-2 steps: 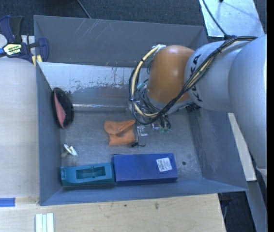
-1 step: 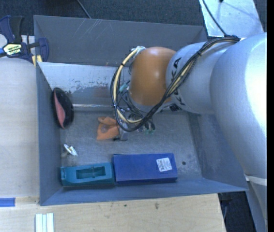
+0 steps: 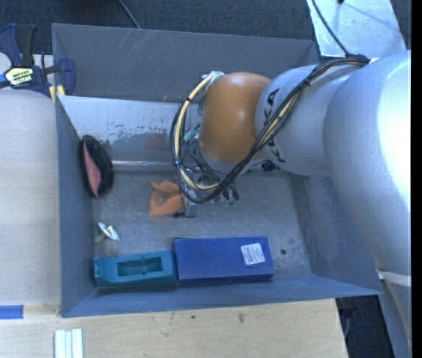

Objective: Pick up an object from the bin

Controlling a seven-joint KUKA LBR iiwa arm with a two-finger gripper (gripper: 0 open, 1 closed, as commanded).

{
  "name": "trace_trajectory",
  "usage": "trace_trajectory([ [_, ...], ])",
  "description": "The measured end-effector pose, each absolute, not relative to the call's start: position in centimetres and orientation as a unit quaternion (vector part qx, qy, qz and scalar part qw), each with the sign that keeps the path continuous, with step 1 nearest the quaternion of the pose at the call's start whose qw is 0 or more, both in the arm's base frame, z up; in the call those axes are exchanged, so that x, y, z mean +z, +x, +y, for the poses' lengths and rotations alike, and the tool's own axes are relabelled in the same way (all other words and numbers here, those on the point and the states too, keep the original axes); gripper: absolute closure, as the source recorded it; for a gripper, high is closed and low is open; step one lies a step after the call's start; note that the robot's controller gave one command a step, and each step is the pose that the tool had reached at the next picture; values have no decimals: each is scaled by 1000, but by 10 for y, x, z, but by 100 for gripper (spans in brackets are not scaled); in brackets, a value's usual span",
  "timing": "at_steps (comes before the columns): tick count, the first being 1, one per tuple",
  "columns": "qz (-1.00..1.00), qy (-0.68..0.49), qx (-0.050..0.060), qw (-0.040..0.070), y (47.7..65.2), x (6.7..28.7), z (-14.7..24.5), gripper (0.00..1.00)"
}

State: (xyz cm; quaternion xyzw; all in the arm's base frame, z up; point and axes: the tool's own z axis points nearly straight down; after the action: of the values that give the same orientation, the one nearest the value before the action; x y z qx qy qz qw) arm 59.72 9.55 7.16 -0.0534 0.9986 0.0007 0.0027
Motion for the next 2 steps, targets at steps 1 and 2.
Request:
trace_trajectory([
  [1, 995, -96, 2, 4, 590, 72, 84, 100],
  [2, 985, -174, 0, 2, 591, 193, 76, 100],
])
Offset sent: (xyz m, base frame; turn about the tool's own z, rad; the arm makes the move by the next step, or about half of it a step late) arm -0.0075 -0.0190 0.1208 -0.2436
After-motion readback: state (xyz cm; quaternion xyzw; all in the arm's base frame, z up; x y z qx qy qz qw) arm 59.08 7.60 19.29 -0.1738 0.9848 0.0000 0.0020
